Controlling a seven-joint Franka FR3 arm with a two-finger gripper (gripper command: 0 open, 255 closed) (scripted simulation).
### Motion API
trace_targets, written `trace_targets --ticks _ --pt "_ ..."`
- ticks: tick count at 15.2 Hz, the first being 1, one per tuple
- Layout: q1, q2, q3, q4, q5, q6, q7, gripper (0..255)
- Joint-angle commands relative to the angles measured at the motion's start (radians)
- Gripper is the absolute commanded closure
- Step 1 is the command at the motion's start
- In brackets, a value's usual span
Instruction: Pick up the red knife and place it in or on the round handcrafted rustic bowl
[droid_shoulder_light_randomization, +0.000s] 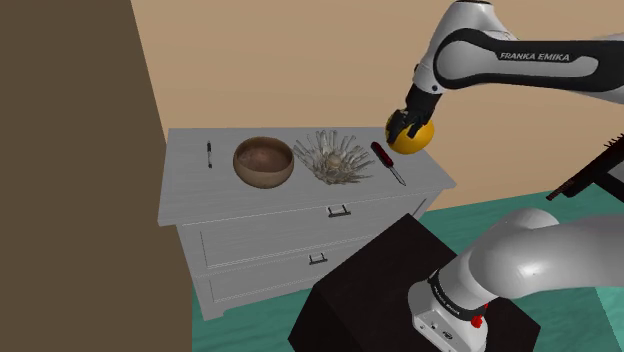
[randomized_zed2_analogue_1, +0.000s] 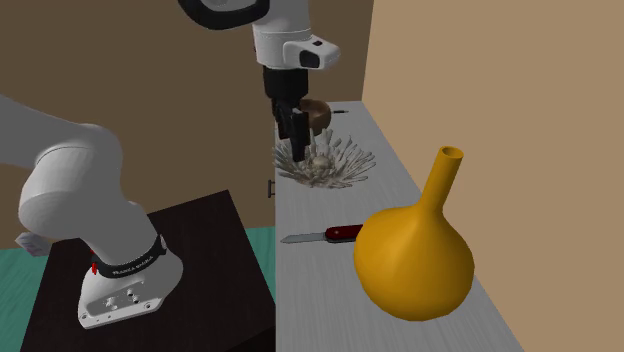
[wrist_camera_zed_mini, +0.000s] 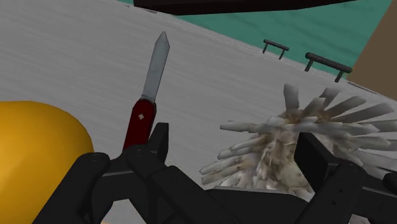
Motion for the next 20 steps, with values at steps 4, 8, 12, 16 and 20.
trace_targets --ticks 4,8,12,16,20 --pt "-0.027 0.129 -0.073 -0.010 -0.020 0.130 -0.063 0" --pt "-0.044 0.254 -0.133 0.001 -0.021 0.233 -0.121 0" --pt "-0.057 0.394 -0.189 0.032 0.002 0.329 -0.190 0" --pt "-0.058 0.442 -0.200 0.019 0.015 0.387 -0.207 0" --pt "-0.052 0.481 -0.210 -0.004 0.026 0.448 -0.216 0"
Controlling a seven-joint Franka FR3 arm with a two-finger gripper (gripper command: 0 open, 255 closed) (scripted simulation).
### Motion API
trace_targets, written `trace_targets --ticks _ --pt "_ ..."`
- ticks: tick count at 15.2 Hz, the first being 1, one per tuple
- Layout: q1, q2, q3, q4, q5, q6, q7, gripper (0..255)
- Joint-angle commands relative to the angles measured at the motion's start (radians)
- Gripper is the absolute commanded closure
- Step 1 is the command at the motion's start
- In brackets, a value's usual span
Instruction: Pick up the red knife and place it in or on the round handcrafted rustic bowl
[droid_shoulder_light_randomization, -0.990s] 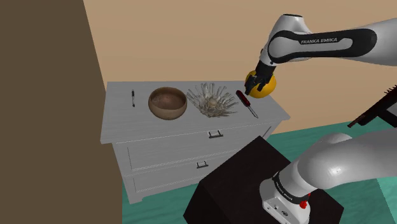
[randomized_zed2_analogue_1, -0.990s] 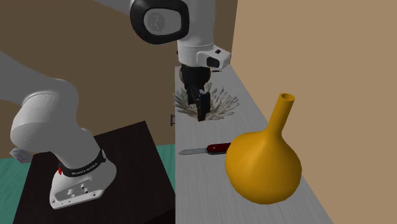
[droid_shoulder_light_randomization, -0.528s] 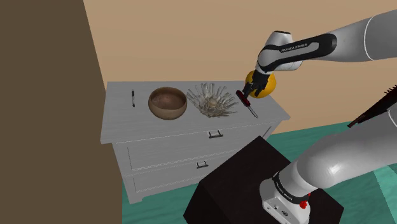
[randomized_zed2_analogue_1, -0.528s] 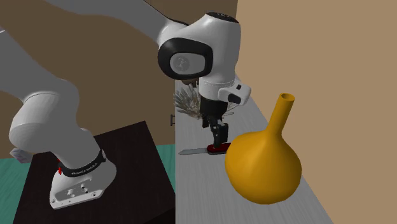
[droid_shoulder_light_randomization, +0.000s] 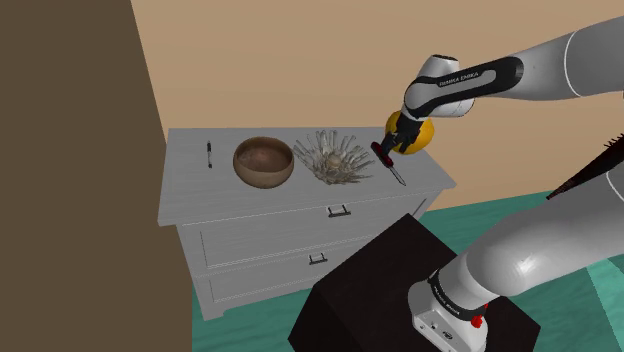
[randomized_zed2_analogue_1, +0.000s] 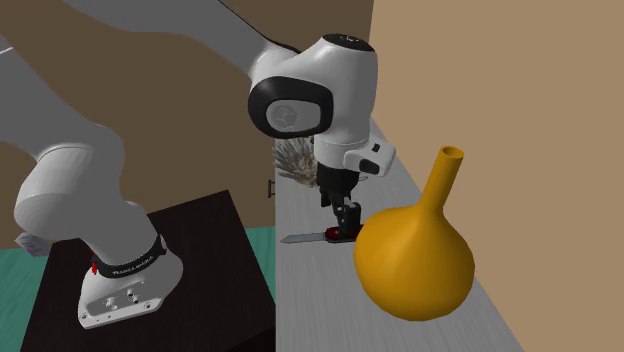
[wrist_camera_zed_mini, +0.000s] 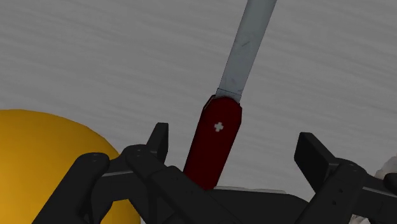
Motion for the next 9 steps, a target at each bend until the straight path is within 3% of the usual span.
trace_targets --ticks 1,8,9 --pt "0.001 0.094 -0.011 -0.014 0.006 0.074 -0.013 0" --pt "0.001 0.094 -0.011 -0.014 0.006 0.074 -0.012 0" --pt "0.001 0.094 -0.011 -0.014 0.006 0.074 -0.012 255"
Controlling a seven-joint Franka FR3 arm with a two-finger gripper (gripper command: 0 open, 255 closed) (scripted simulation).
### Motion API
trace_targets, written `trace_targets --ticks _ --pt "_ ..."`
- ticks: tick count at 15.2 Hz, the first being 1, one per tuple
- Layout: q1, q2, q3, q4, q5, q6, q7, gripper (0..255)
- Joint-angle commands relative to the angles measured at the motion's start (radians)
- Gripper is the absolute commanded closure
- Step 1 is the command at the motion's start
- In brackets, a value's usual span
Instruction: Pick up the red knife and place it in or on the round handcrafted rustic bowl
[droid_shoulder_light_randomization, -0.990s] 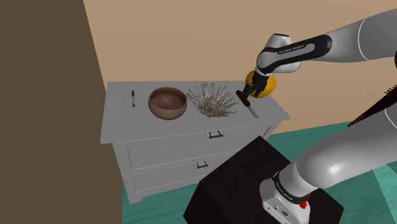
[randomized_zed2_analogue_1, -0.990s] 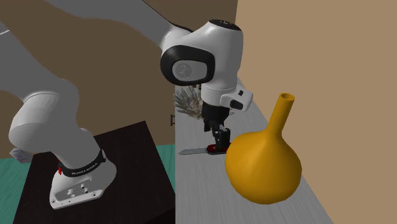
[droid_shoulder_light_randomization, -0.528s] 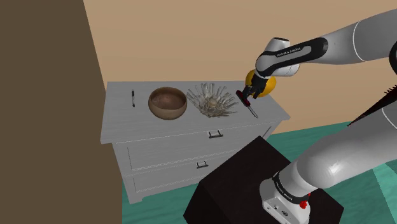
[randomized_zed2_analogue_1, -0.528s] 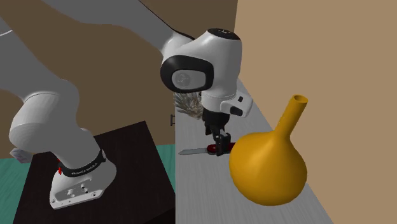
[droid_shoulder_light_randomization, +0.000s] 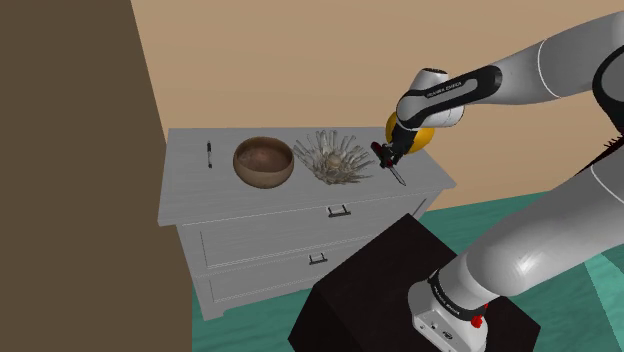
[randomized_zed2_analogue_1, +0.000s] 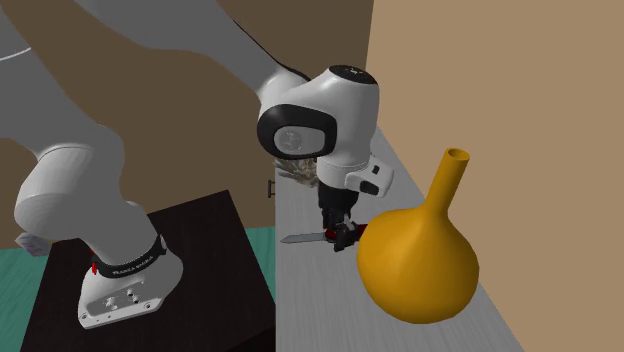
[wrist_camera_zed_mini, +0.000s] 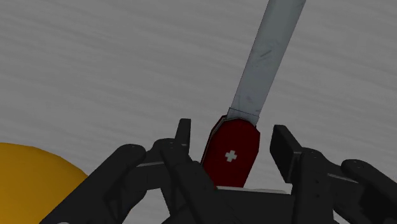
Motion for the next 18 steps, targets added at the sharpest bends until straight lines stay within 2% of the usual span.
trace_targets --ticks 1,9,18 --pt "0.000 0.000 0.000 0.000 0.000 0.000 0.000 255" --pt "0.000 0.000 0.000 0.000 0.000 0.000 0.000 255" --pt "-0.004 -0.088 0.011 0.050 -0.026 -0.135 0.020 255"
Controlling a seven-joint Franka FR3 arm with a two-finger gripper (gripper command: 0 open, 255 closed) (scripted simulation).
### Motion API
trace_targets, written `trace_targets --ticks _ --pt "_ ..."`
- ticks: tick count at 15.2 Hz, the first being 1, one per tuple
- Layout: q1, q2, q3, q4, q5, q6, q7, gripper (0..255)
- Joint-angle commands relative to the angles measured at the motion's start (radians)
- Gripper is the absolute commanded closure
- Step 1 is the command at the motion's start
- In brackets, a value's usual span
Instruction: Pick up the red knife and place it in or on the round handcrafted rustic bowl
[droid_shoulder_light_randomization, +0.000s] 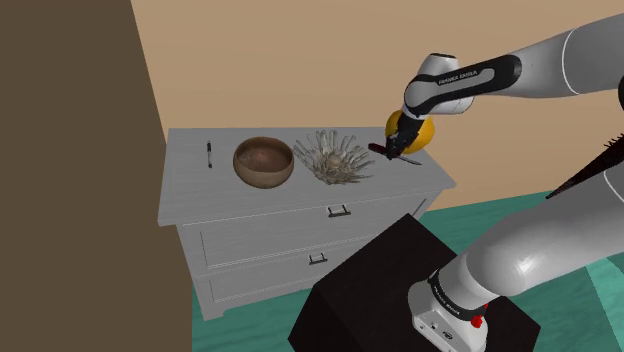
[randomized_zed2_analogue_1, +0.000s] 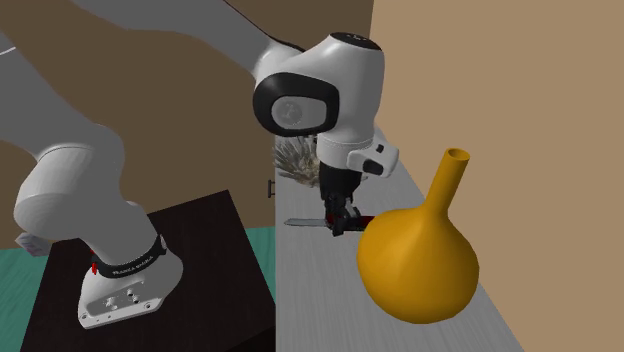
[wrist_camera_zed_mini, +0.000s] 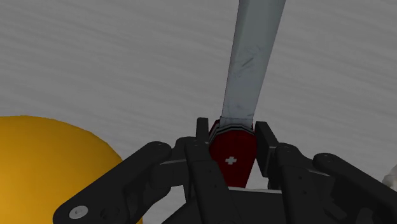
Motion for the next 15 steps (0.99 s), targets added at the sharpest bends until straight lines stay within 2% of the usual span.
trace_targets --ticks 1,15 --pt "0.000 -0.018 0.004 0.014 -0.004 -0.032 0.005 255" --pt "-0.001 -0.107 0.024 0.130 -0.016 -0.234 0.017 255"
